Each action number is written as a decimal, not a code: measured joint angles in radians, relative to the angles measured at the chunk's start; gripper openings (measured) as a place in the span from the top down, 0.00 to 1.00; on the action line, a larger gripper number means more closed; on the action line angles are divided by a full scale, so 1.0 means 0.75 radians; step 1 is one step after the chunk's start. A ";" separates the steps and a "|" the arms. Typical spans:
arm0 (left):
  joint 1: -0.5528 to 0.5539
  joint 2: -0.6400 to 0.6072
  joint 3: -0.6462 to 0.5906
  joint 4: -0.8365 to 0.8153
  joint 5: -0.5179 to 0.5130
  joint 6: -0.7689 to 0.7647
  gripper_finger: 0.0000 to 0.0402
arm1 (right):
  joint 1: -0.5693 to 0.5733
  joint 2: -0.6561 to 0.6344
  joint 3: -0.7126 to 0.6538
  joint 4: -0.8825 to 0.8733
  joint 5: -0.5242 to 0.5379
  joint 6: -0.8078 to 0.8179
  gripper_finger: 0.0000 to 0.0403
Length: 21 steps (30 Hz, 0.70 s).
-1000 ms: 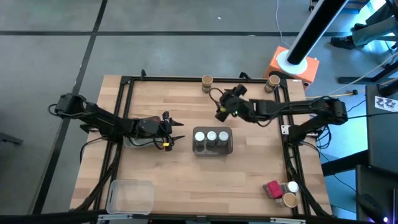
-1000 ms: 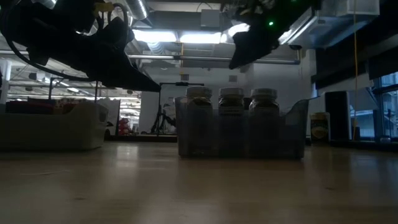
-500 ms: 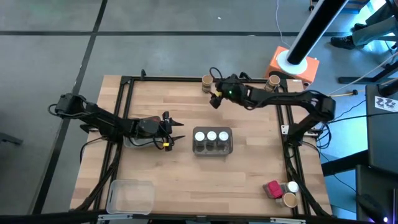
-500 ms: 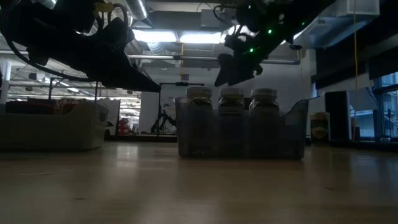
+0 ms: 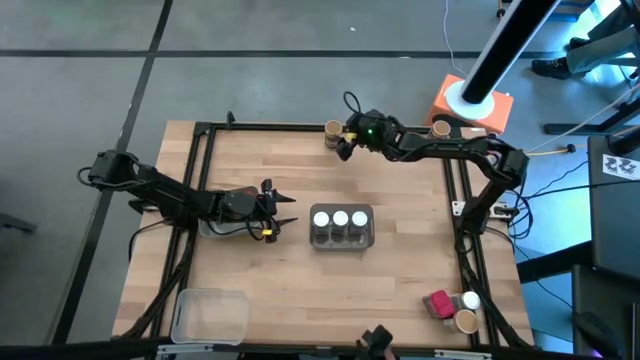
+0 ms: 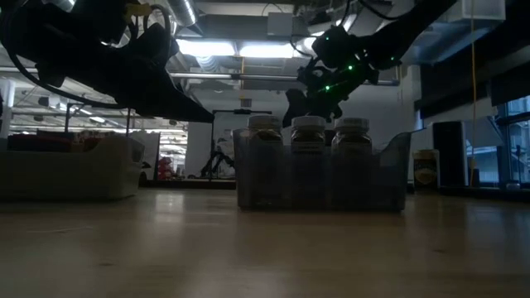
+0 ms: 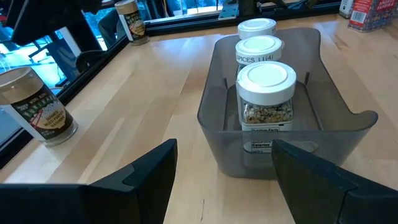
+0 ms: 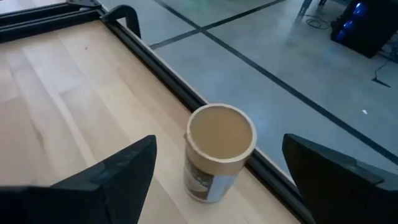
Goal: Sort spices by type
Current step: Put the left gold seasoning bottle into the transparent bin
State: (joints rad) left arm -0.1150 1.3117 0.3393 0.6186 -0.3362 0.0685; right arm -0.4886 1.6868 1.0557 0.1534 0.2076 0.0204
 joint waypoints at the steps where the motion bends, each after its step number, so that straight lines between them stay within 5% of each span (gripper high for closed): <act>1: 0.000 0.000 0.000 0.000 0.000 0.000 0.38 | -0.008 0.002 0.000 0.008 -0.004 0.000 0.14; 15: 0.000 0.000 0.000 -0.001 0.000 0.010 0.38 | -0.005 0.001 0.000 0.088 0.025 -0.034 0.14; 21: 0.001 0.000 0.000 -0.001 0.000 0.010 0.38 | -0.004 0.025 0.000 0.182 0.025 -0.039 0.02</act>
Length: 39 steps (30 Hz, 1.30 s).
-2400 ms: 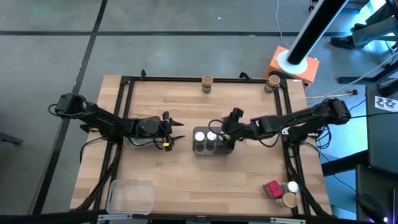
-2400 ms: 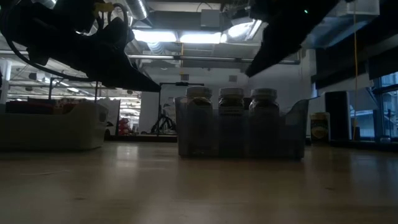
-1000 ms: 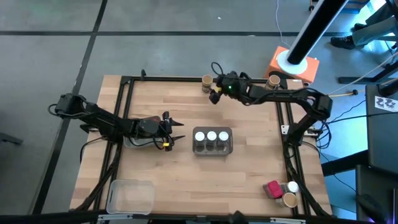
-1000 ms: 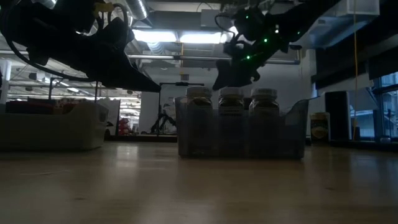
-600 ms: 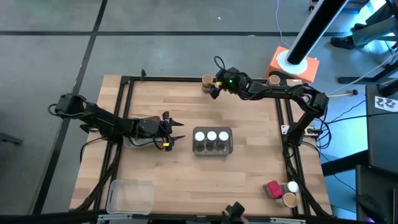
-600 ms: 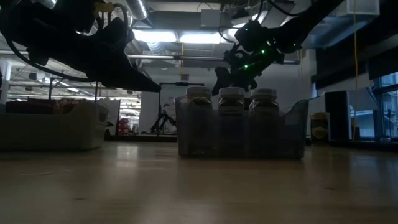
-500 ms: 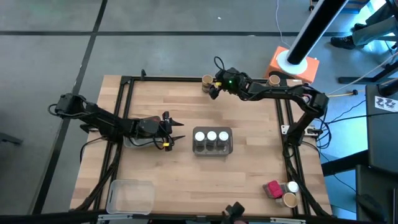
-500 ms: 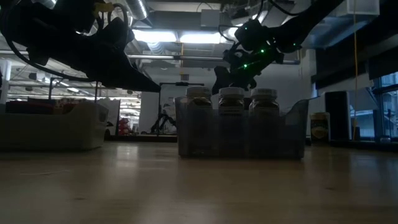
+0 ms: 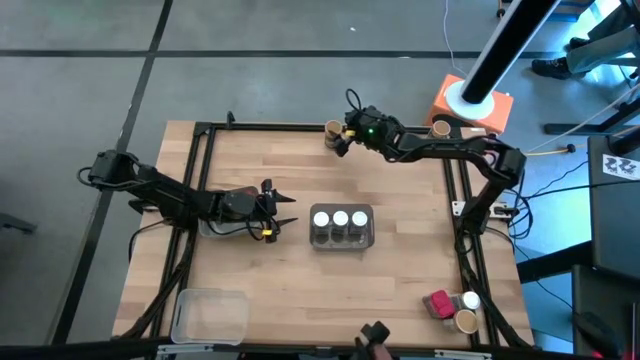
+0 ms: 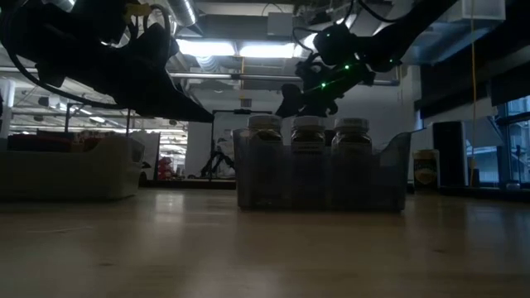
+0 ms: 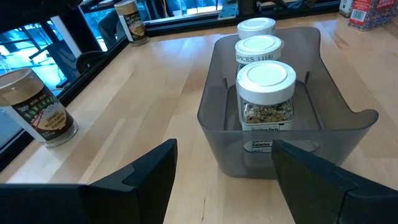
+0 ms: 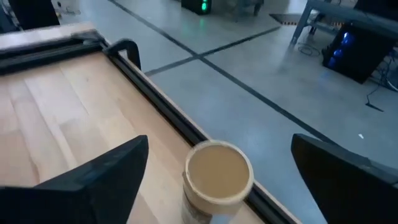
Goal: Sort spices by type
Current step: Put the left gold seasoning bottle into the transparent bin
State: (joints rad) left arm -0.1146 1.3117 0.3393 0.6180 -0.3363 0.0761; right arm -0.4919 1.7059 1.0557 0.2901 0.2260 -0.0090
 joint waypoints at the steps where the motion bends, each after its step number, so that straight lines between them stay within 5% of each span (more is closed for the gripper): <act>1: 0.000 0.000 0.000 0.000 0.000 0.000 0.38 | 0.000 0.012 0.002 0.022 0.000 0.000 0.02; 14: 0.000 0.000 0.000 -0.009 0.000 0.001 0.38 | -0.027 0.262 0.329 -0.284 0.069 -0.034 0.01; 39: 0.000 0.000 0.000 -0.006 0.000 0.003 0.38 | -0.035 0.383 0.331 -0.349 0.064 -0.004 0.01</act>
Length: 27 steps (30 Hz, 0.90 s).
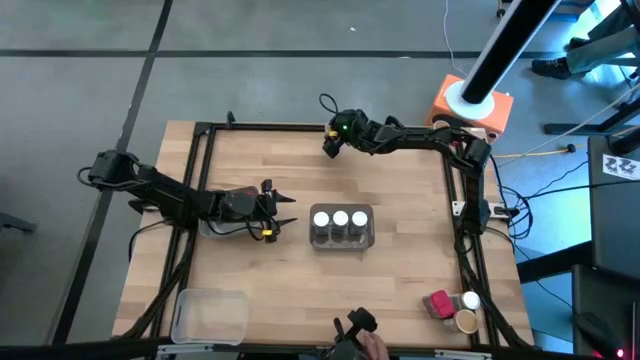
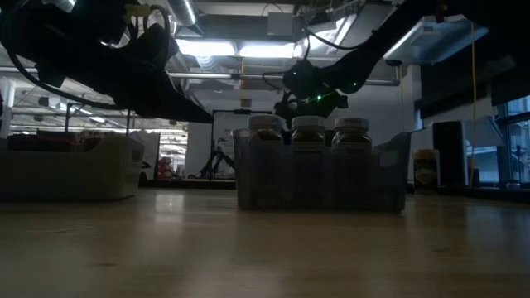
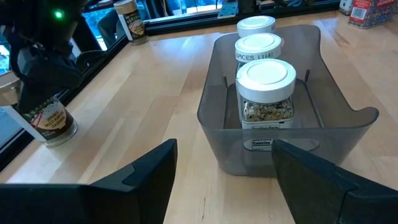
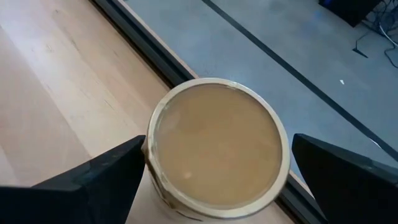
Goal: Sort spices by type
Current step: Put the left gold seasoning bottle into the transparent bin
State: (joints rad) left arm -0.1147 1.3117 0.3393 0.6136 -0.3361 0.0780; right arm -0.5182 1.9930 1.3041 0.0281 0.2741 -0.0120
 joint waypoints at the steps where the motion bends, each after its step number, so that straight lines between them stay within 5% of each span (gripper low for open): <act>1: 0.000 0.000 0.000 -0.001 0.000 0.000 0.38 | 0.000 0.000 0.000 0.000 0.001 0.000 0.01; 20: 0.000 0.000 0.000 -0.002 0.000 -0.002 0.38 | 0.001 0.049 0.000 0.037 0.006 0.012 0.02; 27: 0.000 0.000 0.000 -0.005 0.000 0.000 0.38 | 0.001 0.058 -0.001 0.046 -0.003 0.006 0.19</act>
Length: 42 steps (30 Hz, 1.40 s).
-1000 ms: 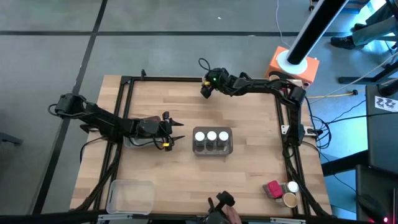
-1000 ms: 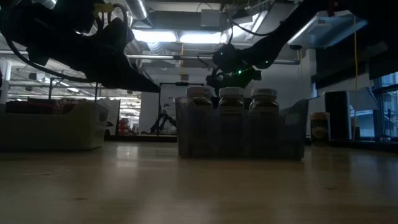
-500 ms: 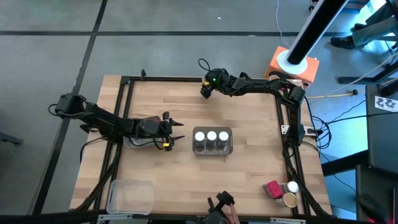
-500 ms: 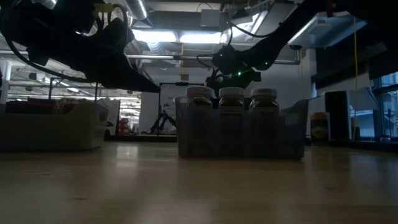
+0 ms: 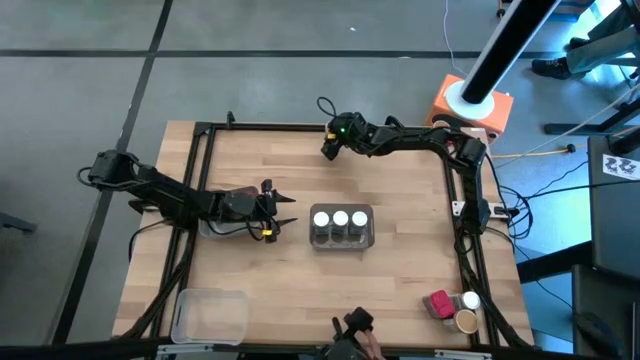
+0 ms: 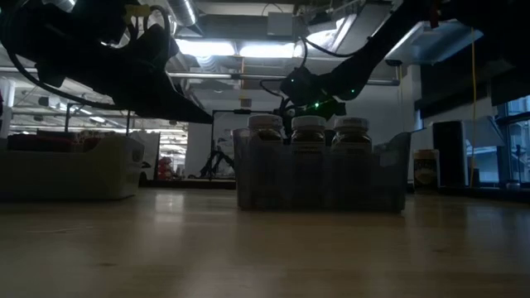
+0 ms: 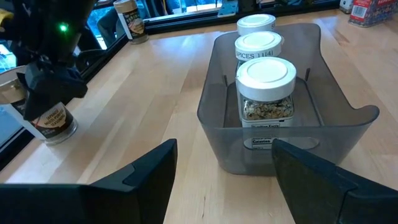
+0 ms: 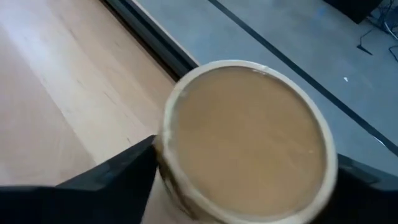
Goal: Sort spices by type
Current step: Put the left gold seasoning bottle into the transparent bin
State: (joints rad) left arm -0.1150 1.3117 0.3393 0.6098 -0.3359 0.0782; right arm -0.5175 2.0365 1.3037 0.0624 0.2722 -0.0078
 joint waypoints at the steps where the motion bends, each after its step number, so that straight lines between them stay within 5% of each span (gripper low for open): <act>1: 0.000 0.000 0.000 0.001 0.000 0.000 0.38 | 0.000 0.000 0.000 0.000 -0.004 0.001 0.23; 3: 0.000 0.000 0.000 0.000 0.000 0.000 0.38 | 0.000 -0.001 0.001 0.002 -0.004 0.000 0.29; 17: 0.000 0.000 0.000 -0.001 0.000 0.000 0.38 | 0.140 -0.128 0.000 -0.025 -0.005 -0.150 0.29; 42: 0.000 0.000 0.000 0.001 -0.001 -0.076 0.38 | 0.702 -0.288 0.020 -0.178 0.003 -0.181 0.29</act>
State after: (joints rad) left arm -0.1150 1.3117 0.3393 0.6102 -0.3363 0.0215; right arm 0.0090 1.8202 1.3190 -0.0710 0.2742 -0.1433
